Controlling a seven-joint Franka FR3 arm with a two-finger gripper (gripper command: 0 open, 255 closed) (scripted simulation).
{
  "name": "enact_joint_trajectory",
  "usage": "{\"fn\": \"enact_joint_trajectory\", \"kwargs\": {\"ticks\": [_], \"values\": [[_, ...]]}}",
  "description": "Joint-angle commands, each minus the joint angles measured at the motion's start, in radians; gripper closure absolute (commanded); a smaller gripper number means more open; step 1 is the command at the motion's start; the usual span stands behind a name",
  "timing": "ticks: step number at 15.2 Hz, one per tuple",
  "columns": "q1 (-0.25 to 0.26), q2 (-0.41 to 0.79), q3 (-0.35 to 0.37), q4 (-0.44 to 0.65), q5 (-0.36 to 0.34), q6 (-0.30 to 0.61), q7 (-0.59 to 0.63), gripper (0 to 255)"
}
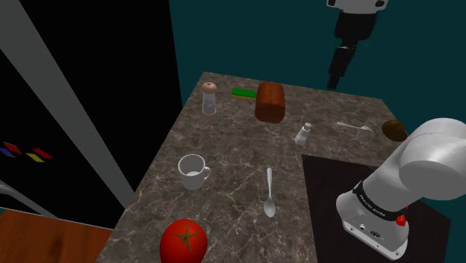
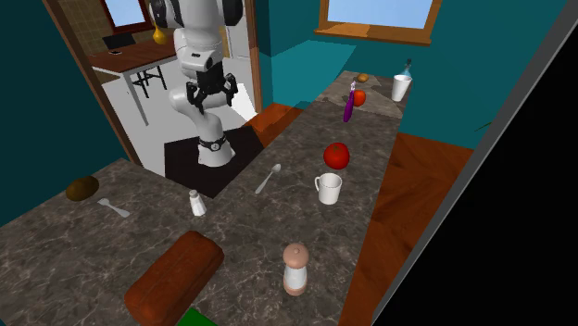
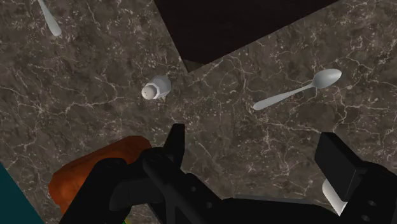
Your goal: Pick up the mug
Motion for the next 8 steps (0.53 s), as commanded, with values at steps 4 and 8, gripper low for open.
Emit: {"fn": "enact_joint_trajectory", "kwargs": {"ticks": [4,8], "values": [[0.017,0.045,0.044,-0.035,0.040,0.088,0.046,0],[0.040,0.126,0.103,-0.064,0.087,0.209,0.106,0]]}}
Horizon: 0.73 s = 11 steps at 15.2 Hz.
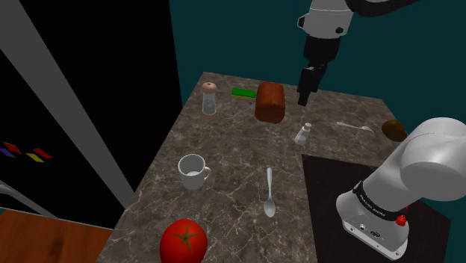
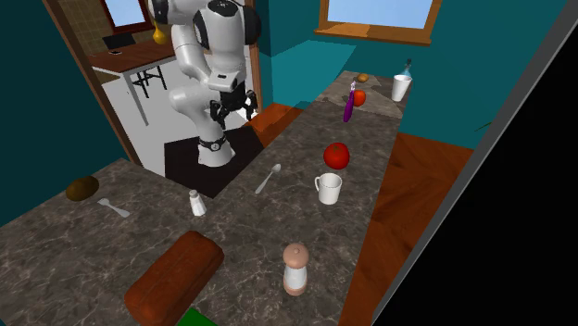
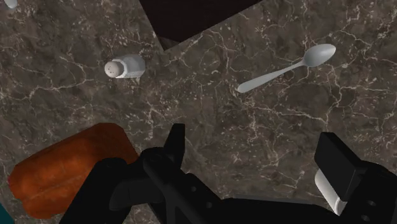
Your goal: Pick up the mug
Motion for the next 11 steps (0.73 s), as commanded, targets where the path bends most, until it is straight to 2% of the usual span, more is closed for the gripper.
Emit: {"fn": "enact_joint_trajectory", "kwargs": {"ticks": [1,6,11], "values": [[0.012,0.035,0.030,-0.015,0.023,0.059,0.031,0],[0.034,0.172,0.104,-0.013,0.062,0.212,0.104,0],[0.047,0.337,0.177,0.025,0.072,0.357,0.181,0]]}}
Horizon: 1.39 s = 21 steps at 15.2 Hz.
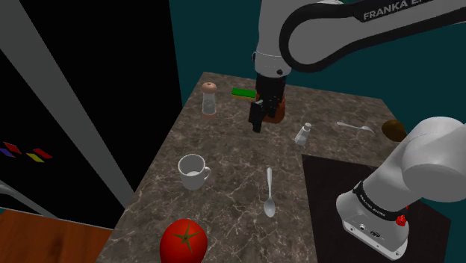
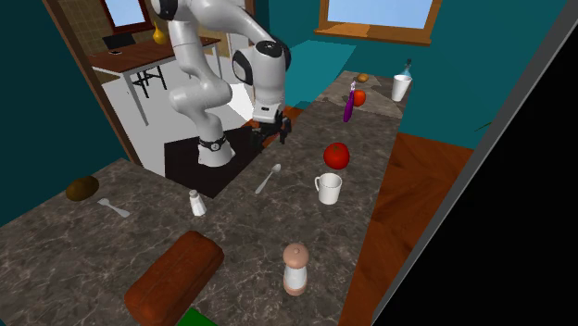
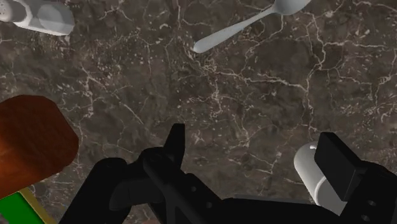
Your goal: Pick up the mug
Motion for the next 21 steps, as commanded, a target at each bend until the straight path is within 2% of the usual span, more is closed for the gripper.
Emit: {"fn": "enact_joint_trajectory", "kwargs": {"ticks": [1,5,10,17,21], "values": [[0.001,0.075,0.026,0.024,-0.005,0.058,0.031,0],[0.009,0.224,0.075,0.084,-0.034,0.160,0.106,0],[0.030,0.422,0.113,0.187,-0.114,0.261,0.216,0],[0.109,0.701,0.103,0.387,-0.255,0.341,0.367,0],[0.120,0.740,0.093,0.390,-0.274,0.375,0.379,0]]}}
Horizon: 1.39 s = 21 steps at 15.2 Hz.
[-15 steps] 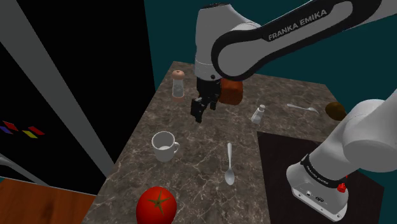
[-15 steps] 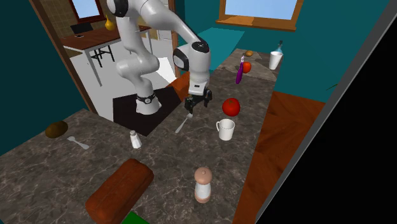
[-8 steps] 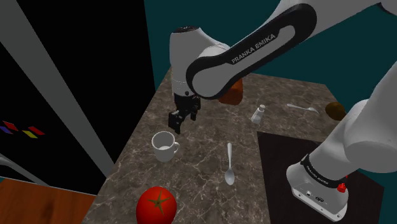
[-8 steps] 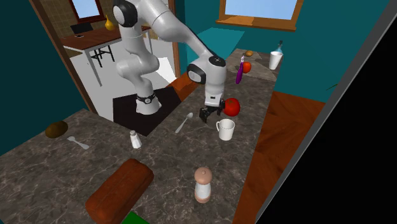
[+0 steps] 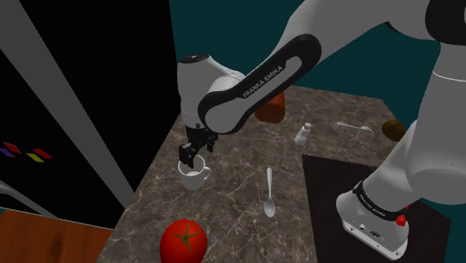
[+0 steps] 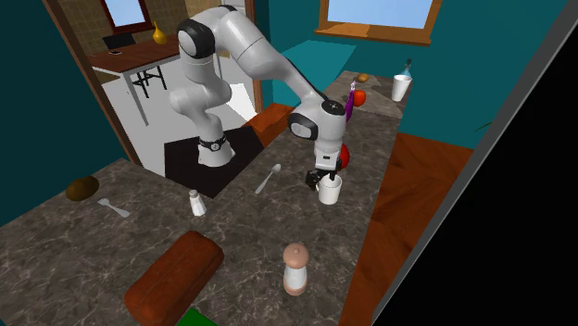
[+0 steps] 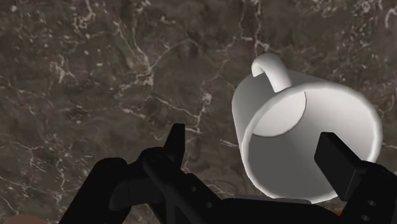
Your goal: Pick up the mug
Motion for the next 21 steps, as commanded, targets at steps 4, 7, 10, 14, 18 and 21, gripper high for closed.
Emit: {"fn": "enact_joint_trajectory", "kwargs": {"ticks": [4,7,10,14,18,21], "values": [[0.014,0.056,-0.017,-0.003,-0.029,0.057,0.016,0],[0.014,0.057,-0.017,-0.003,-0.029,0.057,0.016,255],[0.014,0.056,-0.017,-0.005,-0.029,0.058,0.016,255],[0.014,0.056,-0.017,-0.004,-0.029,0.058,0.016,255],[0.008,0.035,-0.010,-0.002,-0.018,0.036,0.010,255],[0.001,0.005,-0.001,0.002,-0.003,0.004,0.002,255]]}}
